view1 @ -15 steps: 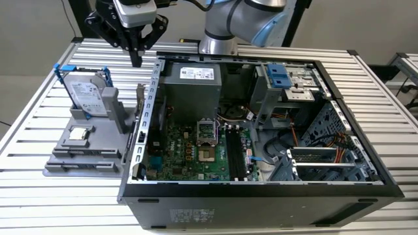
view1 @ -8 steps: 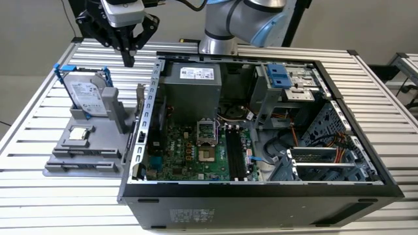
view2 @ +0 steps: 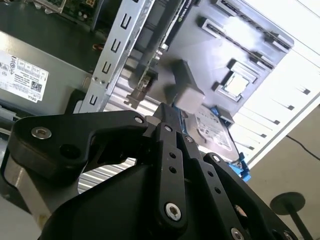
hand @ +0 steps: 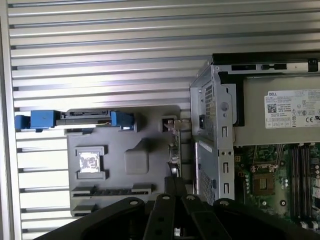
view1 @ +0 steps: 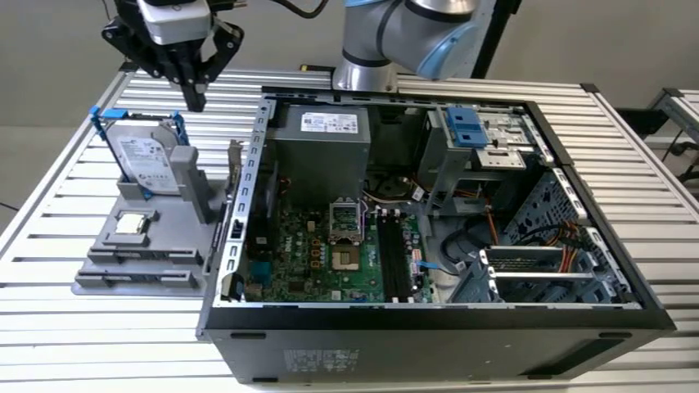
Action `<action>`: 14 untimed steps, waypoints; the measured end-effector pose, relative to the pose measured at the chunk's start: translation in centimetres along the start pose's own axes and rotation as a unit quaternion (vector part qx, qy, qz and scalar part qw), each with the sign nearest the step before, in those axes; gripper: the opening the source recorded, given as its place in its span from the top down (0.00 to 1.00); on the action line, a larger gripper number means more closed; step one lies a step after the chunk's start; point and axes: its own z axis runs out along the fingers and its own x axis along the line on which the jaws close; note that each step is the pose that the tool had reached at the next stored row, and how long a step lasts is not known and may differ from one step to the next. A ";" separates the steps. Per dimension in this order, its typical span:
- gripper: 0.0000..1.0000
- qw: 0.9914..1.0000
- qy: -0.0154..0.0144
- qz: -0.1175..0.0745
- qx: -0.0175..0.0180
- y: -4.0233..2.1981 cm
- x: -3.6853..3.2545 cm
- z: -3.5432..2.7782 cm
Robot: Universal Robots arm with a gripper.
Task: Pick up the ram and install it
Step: 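Reach for the ram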
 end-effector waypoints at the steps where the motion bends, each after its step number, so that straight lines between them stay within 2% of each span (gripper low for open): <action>1: 1.00 1.000 0.000 0.000 0.000 -0.02 0.25 -0.01; 7: 1.00 1.000 0.000 0.000 0.000 -0.13 1.80 -0.03; 14: 1.00 1.000 0.000 0.000 0.000 -0.35 4.89 -0.06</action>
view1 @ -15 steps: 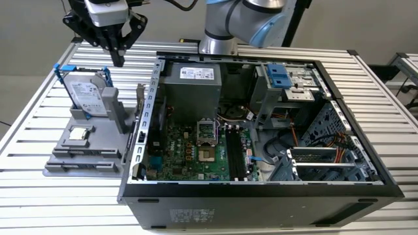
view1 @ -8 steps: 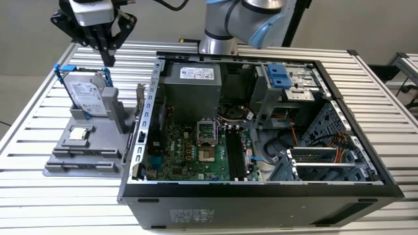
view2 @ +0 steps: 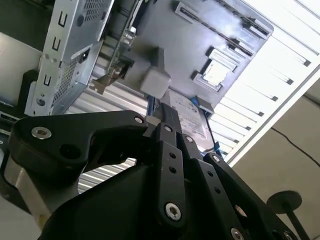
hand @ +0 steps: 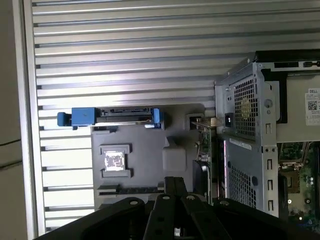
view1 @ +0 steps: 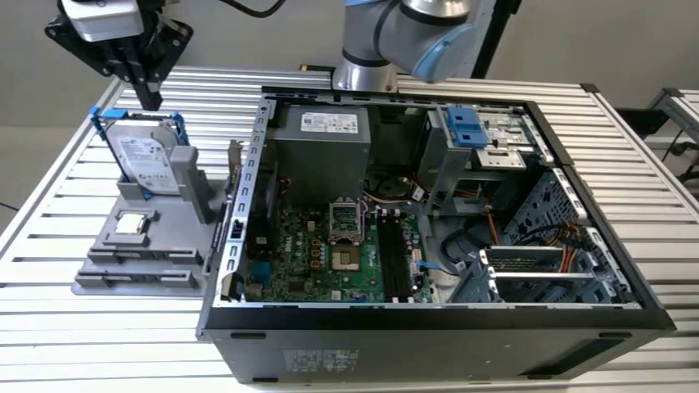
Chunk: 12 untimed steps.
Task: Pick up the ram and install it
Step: 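Reach for the ram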
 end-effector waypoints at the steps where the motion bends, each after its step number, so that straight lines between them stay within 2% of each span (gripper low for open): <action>1: 1.00 1.000 0.000 0.000 0.000 -0.04 0.47 0.00; 8: 1.00 1.000 0.000 0.000 0.000 -0.23 3.17 -0.04; 12: 1.00 1.000 0.000 -0.001 0.000 -0.28 3.91 -0.04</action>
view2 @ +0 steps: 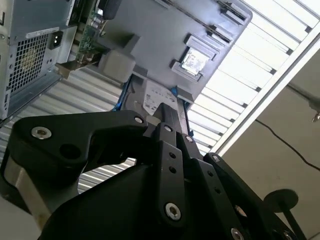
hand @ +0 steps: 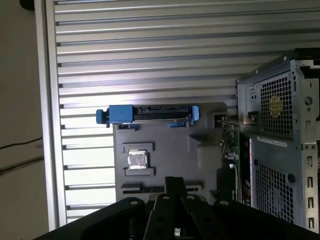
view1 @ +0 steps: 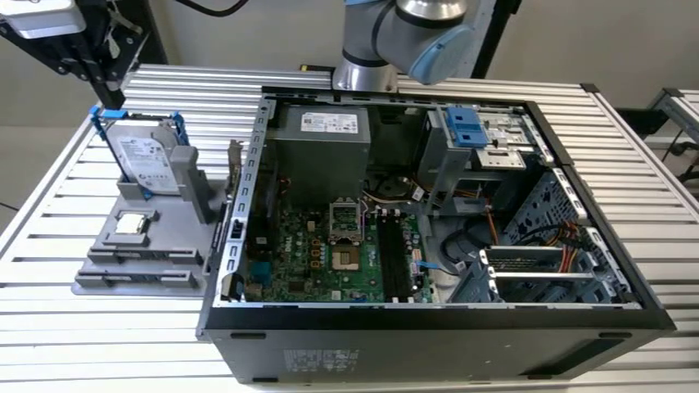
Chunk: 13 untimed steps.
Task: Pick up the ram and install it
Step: 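Reach for the ram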
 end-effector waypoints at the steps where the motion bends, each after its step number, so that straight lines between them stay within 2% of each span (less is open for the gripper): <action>1: 1.00 1.000 0.000 -0.003 0.000 -0.01 0.08 0.00; 7: 1.00 1.000 0.000 -0.006 0.000 -0.05 0.24 0.00; 9: 1.00 1.000 0.000 -0.006 0.000 -0.69 0.21 -0.01; 13: 1.00 1.000 0.000 -0.006 0.000 -2.50 0.10 -0.01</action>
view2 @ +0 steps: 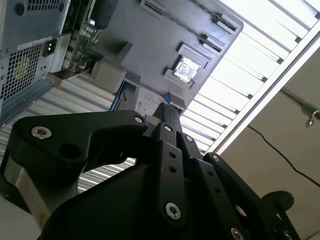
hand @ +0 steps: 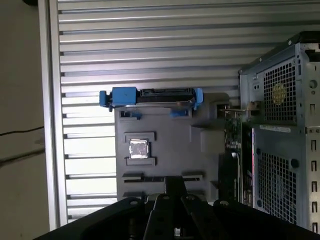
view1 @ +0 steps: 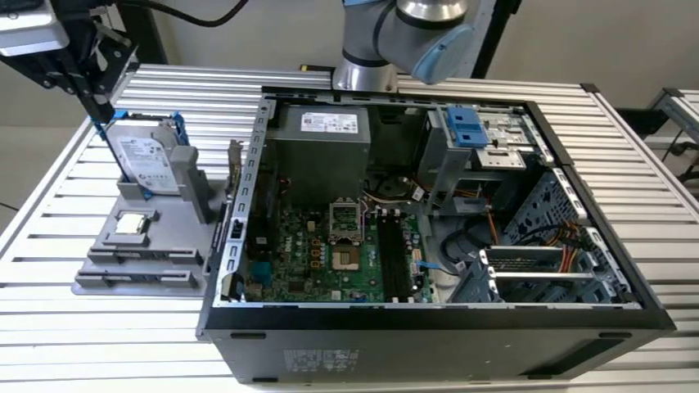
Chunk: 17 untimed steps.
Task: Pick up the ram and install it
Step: 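Reach for the ram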
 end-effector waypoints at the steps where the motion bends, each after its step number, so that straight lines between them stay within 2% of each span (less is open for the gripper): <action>1: 1.00 1.000 0.000 0.000 0.000 -0.45 -0.02 0.00; 13: 1.00 1.000 0.000 0.000 0.000 -5.95 -0.31 0.17; 14: 1.00 1.000 0.000 0.000 0.000 -6.31 -0.33 0.16; 17: 1.00 1.000 0.000 0.000 0.000 -6.33 -0.33 0.17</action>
